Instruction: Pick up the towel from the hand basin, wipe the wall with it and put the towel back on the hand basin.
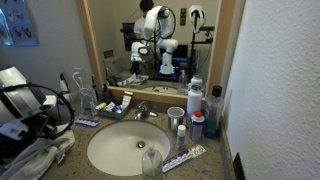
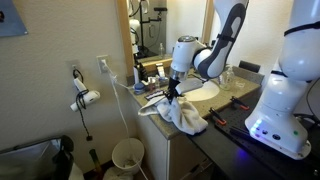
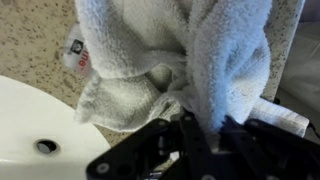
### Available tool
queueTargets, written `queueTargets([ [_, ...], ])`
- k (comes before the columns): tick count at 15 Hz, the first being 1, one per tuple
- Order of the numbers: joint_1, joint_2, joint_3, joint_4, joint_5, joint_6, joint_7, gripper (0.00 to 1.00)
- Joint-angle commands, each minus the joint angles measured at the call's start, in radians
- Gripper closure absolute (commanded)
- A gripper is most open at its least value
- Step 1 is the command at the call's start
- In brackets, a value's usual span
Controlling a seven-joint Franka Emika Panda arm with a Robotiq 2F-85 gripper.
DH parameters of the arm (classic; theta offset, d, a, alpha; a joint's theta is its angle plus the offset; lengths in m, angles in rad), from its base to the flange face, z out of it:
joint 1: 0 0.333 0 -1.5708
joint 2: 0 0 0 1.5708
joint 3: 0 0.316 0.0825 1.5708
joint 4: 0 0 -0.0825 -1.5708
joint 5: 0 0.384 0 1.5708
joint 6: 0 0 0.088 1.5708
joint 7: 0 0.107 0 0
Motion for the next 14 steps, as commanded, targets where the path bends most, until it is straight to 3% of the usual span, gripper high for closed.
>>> queueTargets([
  [1,-0.01,-0.025,0.031,0.025,0.077,-0.086,-0.021,0.96],
  [6,-0.013,-0.241,0.043,0.018,0.216,-0.295,-0.104,0.96],
  [9,-0.003,-0.371,0.023,0.046,0.242,-0.45,-0.146,0.96],
  [14,-0.147,-0.57,0.086,0.134,0.148,-0.665,-0.14,0.96],
])
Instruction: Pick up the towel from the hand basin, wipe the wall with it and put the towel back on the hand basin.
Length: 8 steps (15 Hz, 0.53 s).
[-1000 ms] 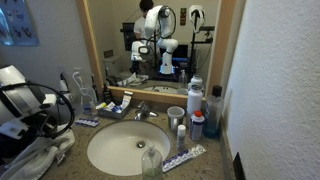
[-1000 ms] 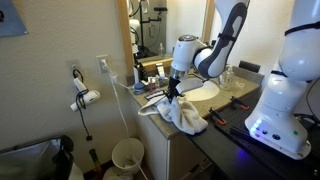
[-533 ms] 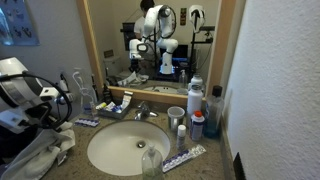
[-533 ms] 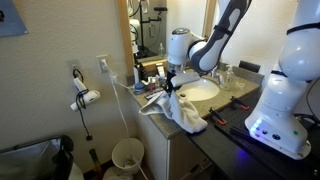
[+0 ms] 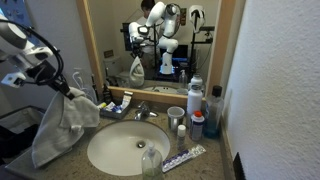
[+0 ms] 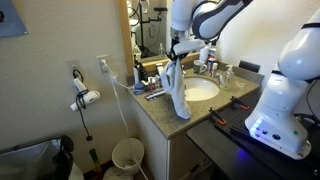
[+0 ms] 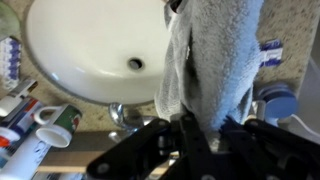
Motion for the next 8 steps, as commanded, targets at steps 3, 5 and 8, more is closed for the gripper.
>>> queueTargets([
  [3,-0.161,-0.185,0.055,0.121,-0.144,-0.202,-0.011,0.96],
  [5,-0.201,-0.219,0.051,0.177,-0.202,-0.245,-0.011,0.96],
  [8,-0.244,-0.261,0.04,0.254,-0.274,-0.302,0.0,0.96],
])
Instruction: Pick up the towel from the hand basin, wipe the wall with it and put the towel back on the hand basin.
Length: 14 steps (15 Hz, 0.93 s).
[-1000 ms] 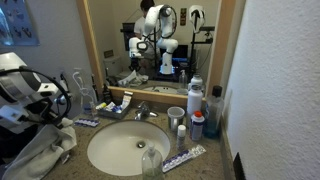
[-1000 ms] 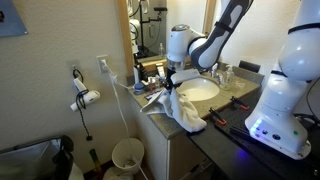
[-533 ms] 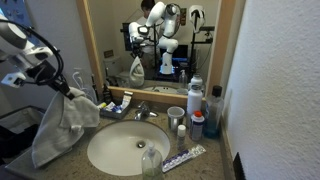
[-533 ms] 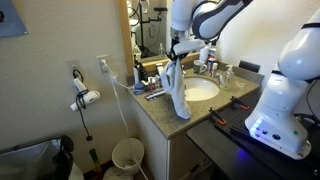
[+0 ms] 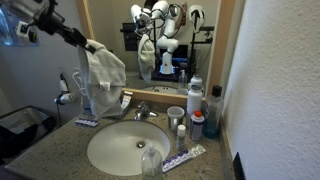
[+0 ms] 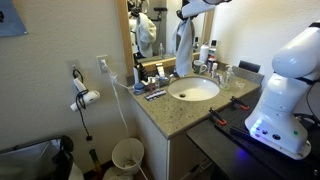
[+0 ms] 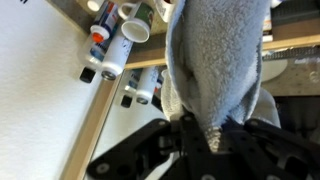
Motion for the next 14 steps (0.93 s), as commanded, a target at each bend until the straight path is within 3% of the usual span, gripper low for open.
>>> queueTargets([
  [1,-0.06,-0.052,0.008,0.093,-0.088,-0.087,0.01,0.96],
  [7,-0.139,-0.085,-0.056,0.175,-0.334,-0.087,0.059,0.96],
  [14,-0.155,-0.103,-0.212,0.234,-0.569,-0.109,0.158,0.96],
])
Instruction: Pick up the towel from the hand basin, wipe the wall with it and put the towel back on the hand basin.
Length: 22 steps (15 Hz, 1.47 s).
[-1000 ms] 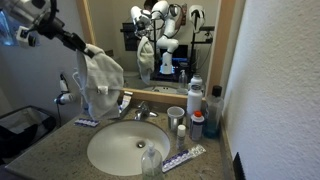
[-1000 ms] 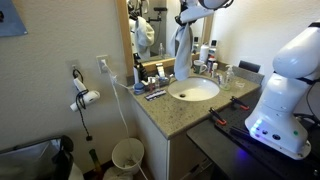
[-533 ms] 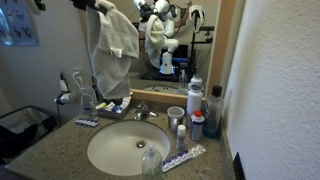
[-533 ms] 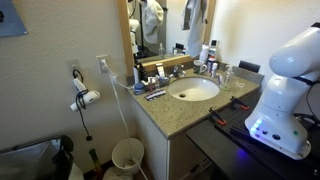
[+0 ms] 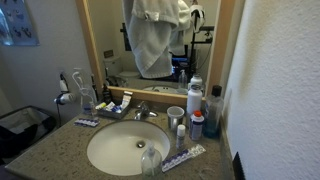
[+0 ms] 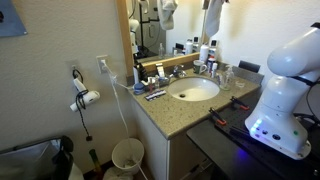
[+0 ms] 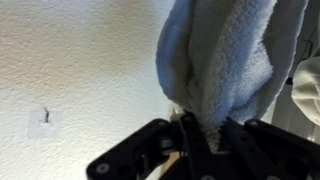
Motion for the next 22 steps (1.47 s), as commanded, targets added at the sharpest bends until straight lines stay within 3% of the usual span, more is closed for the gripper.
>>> queueTargets([
  [1,-0.008,-0.021,-0.042,0.048,-0.08,-0.042,0.036,0.96],
  [9,-0.008,-0.088,-0.075,0.117,-0.194,-0.187,0.042,0.96],
  [11,0.028,-0.086,-0.093,0.108,-0.176,-0.185,0.022,0.96],
  [12,0.03,-0.09,-0.095,0.108,-0.176,-0.187,0.021,0.86],
  [17,0.04,-0.086,-0.102,0.105,-0.173,-0.185,0.021,0.86],
  [18,0.04,-0.086,-0.102,0.105,-0.173,-0.185,0.021,0.96],
  [22,0.023,-0.053,-0.104,0.133,-0.214,-0.191,0.066,0.96],
])
